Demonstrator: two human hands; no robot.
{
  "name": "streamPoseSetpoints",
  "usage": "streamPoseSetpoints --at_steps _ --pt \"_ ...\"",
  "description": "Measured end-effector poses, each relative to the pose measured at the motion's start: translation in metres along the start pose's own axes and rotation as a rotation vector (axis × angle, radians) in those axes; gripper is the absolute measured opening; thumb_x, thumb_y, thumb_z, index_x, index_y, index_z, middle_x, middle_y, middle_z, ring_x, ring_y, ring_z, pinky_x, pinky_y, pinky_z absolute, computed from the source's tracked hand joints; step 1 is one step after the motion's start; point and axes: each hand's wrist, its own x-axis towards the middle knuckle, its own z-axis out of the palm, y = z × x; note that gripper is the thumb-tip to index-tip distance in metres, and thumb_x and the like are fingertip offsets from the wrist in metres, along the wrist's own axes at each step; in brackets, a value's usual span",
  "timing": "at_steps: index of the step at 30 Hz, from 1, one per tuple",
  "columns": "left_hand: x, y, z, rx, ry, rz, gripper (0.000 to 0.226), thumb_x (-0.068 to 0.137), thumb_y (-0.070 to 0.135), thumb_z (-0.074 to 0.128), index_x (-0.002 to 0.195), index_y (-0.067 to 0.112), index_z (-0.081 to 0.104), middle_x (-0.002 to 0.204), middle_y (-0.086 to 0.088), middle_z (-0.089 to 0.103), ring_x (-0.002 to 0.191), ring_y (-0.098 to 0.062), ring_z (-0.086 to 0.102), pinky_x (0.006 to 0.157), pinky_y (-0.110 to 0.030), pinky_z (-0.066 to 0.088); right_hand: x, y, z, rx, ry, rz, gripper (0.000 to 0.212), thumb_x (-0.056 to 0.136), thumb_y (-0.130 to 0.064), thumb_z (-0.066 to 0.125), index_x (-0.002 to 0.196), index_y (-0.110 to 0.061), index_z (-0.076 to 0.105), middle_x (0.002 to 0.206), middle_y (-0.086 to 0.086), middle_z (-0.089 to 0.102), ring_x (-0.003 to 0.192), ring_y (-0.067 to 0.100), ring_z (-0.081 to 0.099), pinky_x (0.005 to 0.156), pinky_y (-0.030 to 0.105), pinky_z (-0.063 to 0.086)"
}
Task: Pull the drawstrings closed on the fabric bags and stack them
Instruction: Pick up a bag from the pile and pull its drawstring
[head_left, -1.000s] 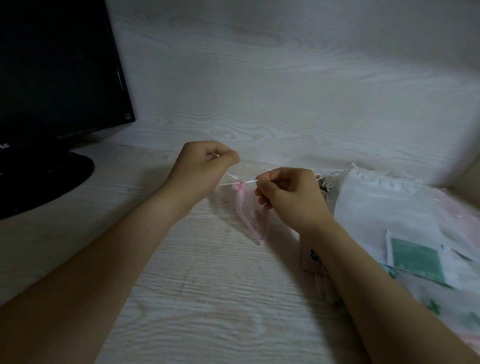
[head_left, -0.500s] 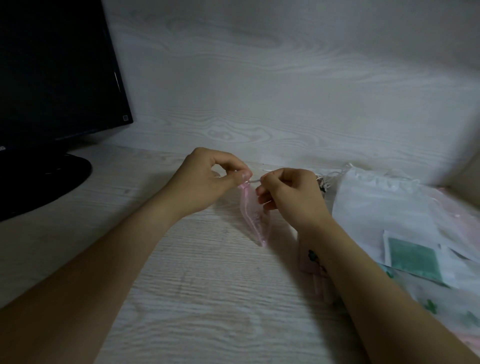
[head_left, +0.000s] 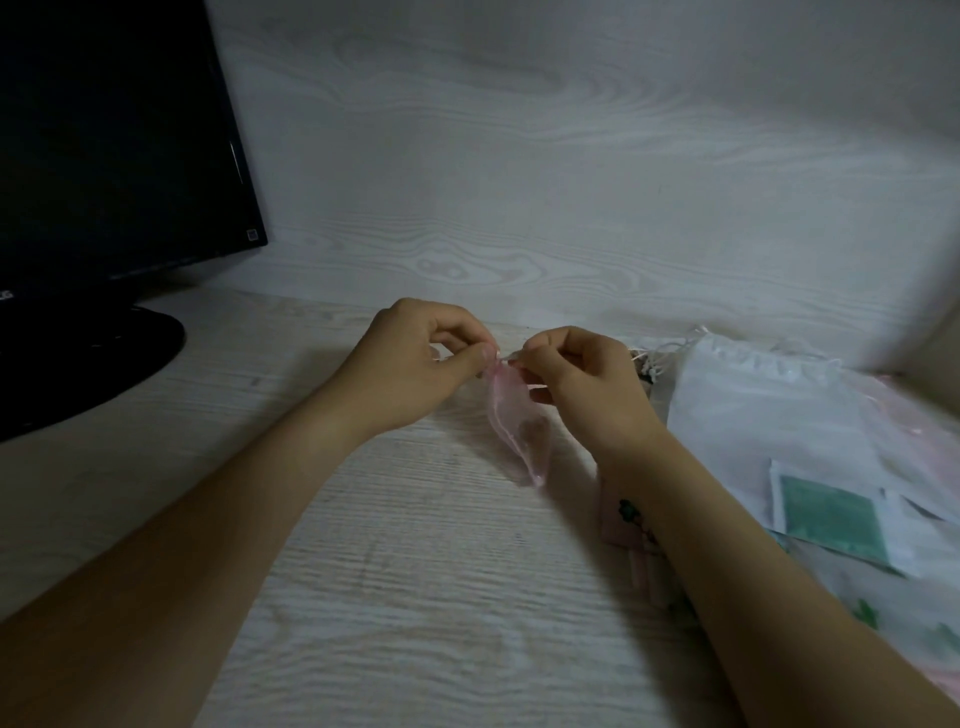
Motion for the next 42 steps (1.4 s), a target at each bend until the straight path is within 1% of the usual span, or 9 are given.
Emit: streamPoseSetpoints --at_steps 8,10,14,20,23,28,34,38,42 --pt "0.002 -0.004 0.002 -0.043 0.044 -0.007 0.008 0.102 0.016 0.067 0.096 0.018 0.072 0.086 0.008 0.079 0.085 -0.003 0.075 0.081 -0.034 0.060 0.002 0.007 0.001 -0.117 -0.034 -0.162 0.011 0.099 -0.014 0.069 0.095 -0.008 0.077 0.076 0.006 0.077 0.071 0.013 0.072 0.070 0.024 0.055" --pt "0.001 -0.004 0.002 0.013 0.054 0.007 0.008 0.105 0.018 0.063 0.097 0.020 0.067 0.077 0.018 0.075 0.070 0.003 0.068 0.065 -0.020 0.049 0.002 0.007 0.001 -0.157 -0.029 -0.183 0.015 0.100 -0.017 0.068 0.091 -0.008 0.076 0.073 0.005 0.076 0.068 0.012 0.070 0.071 0.027 0.056" --pt "-0.002 -0.006 0.005 0.168 0.041 0.027 0.008 0.110 0.025 0.052 0.103 0.023 0.055 0.062 0.029 0.060 0.054 0.000 0.052 0.058 -0.030 0.034 0.000 0.008 0.002 -0.203 -0.011 -0.205 0.018 0.101 -0.026 0.066 0.092 -0.011 0.072 0.076 0.002 0.077 0.073 0.016 0.074 0.076 0.038 0.061" --pt "-0.003 -0.001 0.005 0.056 -0.030 0.023 0.007 0.111 0.027 0.051 0.105 0.026 0.055 0.083 0.005 0.078 0.074 -0.025 0.071 0.072 -0.054 0.056 -0.001 0.003 0.003 -0.193 0.019 -0.223 0.015 0.098 -0.028 0.068 0.108 -0.018 0.075 0.095 -0.007 0.078 0.091 0.008 0.074 0.086 0.038 0.062" --pt "-0.004 0.002 0.006 0.038 -0.037 0.052 0.007 0.110 0.024 0.052 0.104 0.026 0.055 0.077 -0.001 0.076 0.056 -0.020 0.056 0.056 -0.042 0.046 -0.007 -0.004 0.005 -0.136 -0.075 -0.203 0.020 0.096 -0.033 0.074 0.107 -0.017 0.077 0.094 -0.002 0.080 0.089 0.015 0.077 0.083 0.046 0.063" --pt "-0.002 0.004 0.004 -0.020 -0.047 0.009 0.007 0.109 0.027 0.054 0.102 0.028 0.055 0.074 -0.011 0.073 0.053 -0.023 0.049 0.056 -0.041 0.041 -0.006 0.001 0.004 -0.160 -0.114 -0.184 0.031 0.088 -0.046 0.079 0.095 -0.016 0.076 0.084 0.008 0.078 0.081 0.034 0.076 0.073 0.059 0.059" --pt "-0.003 0.007 0.003 0.004 0.010 -0.008 0.009 0.111 0.021 0.044 0.102 0.022 0.045 0.078 0.005 0.078 0.049 -0.013 0.046 0.053 -0.031 0.039 -0.002 0.007 0.003 -0.194 -0.057 -0.164 0.009 0.089 -0.027 0.074 0.091 -0.019 0.076 0.079 0.003 0.077 0.079 0.029 0.075 0.074 0.056 0.060" --pt "-0.002 0.003 0.003 0.001 0.049 -0.020 0.009 0.111 0.023 0.045 0.103 0.024 0.049 0.068 0.004 0.073 0.068 -0.013 0.067 0.066 -0.033 0.049 -0.003 0.003 0.004 -0.106 -0.088 -0.179 0.012 0.099 -0.023 0.071 0.102 -0.013 0.076 0.076 0.007 0.077 0.067 0.025 0.073 0.065 0.041 0.060" --pt "0.000 -0.003 0.004 0.055 0.080 -0.026 0.008 0.110 0.023 0.048 0.103 0.023 0.050 0.055 0.012 0.057 0.051 -0.010 0.050 0.059 -0.038 0.048 -0.004 0.003 0.003 -0.111 -0.083 -0.225 0.021 0.103 -0.020 0.063 0.094 -0.007 0.078 0.066 0.007 0.074 0.059 0.022 0.071 0.060 0.031 0.055"
